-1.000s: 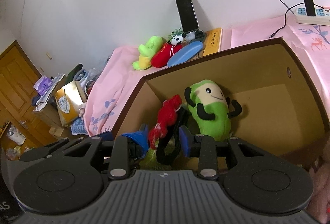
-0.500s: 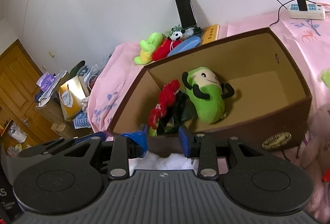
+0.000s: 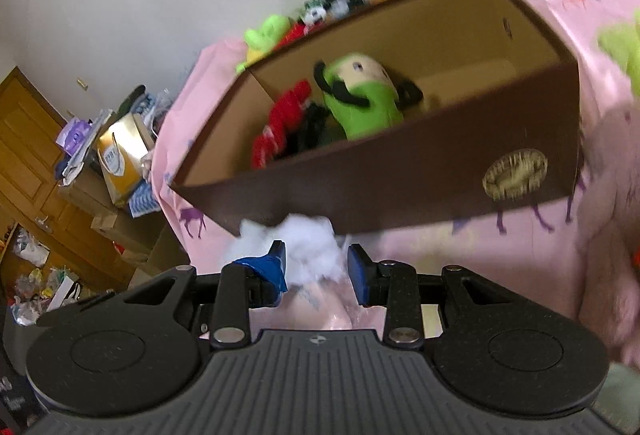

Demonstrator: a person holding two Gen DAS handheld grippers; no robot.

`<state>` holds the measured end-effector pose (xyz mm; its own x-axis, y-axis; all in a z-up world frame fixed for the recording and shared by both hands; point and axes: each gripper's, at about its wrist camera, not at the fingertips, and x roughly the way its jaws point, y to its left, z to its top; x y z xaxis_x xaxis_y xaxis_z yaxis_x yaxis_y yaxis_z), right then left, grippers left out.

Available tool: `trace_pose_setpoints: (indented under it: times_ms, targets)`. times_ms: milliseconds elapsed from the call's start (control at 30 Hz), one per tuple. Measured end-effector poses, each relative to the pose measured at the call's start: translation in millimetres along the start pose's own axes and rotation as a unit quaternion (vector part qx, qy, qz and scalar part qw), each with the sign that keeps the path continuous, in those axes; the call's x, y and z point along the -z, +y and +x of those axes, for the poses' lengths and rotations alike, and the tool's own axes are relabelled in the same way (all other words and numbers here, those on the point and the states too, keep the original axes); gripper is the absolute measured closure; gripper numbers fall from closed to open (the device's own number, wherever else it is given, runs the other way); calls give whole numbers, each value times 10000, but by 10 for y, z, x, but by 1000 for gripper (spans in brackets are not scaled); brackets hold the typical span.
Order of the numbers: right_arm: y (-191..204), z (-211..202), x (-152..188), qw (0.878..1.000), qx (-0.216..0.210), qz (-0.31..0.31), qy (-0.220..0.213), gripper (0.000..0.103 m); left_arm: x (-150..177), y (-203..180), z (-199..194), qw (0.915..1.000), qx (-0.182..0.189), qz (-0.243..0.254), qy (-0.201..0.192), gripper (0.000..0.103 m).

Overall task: Organize soft objects
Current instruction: 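Move the right gripper back toward the white cloth and plastic bag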

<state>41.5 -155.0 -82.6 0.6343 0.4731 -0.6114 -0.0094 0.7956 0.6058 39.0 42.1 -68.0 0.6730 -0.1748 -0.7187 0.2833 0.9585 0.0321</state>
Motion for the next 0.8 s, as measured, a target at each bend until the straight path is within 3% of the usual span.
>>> trace_pose_setpoints:
  times_ms: [500,700,800]
  targets:
    - [-162,79,247,9986,42,227,486,86,304,-66,206,9977,644,63,194,35]
    - [-172,109,285,9979,-25,217,613,86,354,39,282,9925,1175,-237,229,18]
    - [-189,97,290,9981,-18,212,583,85,388,-30,269,9923,1212,-197,164,16]
